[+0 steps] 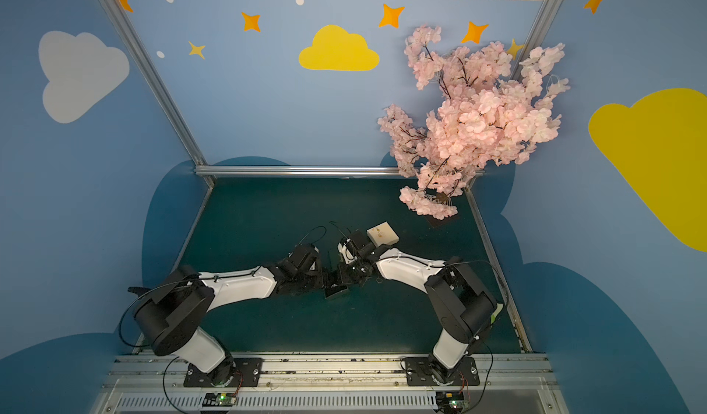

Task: Take the rings out of the lift-off lid box
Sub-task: Take out the ring from the jewelry box, then place the ring at the center of the board.

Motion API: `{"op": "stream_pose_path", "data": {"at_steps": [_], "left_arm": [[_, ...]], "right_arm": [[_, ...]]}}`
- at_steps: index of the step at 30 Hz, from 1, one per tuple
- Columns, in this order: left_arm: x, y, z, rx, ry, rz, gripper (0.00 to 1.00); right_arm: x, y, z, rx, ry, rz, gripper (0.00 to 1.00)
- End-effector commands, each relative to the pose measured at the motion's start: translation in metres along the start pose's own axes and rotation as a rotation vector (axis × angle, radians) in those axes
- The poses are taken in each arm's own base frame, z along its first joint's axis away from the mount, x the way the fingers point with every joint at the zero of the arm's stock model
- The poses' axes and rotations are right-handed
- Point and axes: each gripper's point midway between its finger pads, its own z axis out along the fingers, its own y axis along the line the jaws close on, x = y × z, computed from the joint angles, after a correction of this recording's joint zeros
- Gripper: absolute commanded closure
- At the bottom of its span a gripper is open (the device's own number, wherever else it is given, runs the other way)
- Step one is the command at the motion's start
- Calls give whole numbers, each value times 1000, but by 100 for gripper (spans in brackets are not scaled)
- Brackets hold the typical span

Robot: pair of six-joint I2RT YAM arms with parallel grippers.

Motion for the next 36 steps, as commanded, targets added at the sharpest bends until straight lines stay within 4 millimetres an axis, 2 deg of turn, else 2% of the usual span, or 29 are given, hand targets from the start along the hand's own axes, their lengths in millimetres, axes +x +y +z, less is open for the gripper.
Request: {"op": "stream_pose_path", "data": {"at_steps": [1, 9, 14, 19, 26, 31, 36], "left_arm": [[28, 38, 10, -128, 89, -31, 44], [29, 37, 11, -134, 103, -26, 44], [20, 27, -4, -99, 55, -4, 43], [2, 9, -22, -34, -29, 45, 41], [-24, -23, -47, 45, -127, 142, 39], [-37, -52, -74, 166, -204, 205, 37], [-45, -56, -93, 185, -276, 235, 35]], "right_arm": [[-5, 8, -14, -38, -39, -1, 95], [-8, 4, -21, -34, -61, 18, 95], [-11, -12, -37, 26, -108, 44, 95], [-7, -46, -54, 159, -131, 133, 94], [5, -103, -62, 299, -121, 310, 92], [2, -119, -53, 308, -96, 322, 92], [-2, -130, -44, 316, -70, 317, 92]]}}
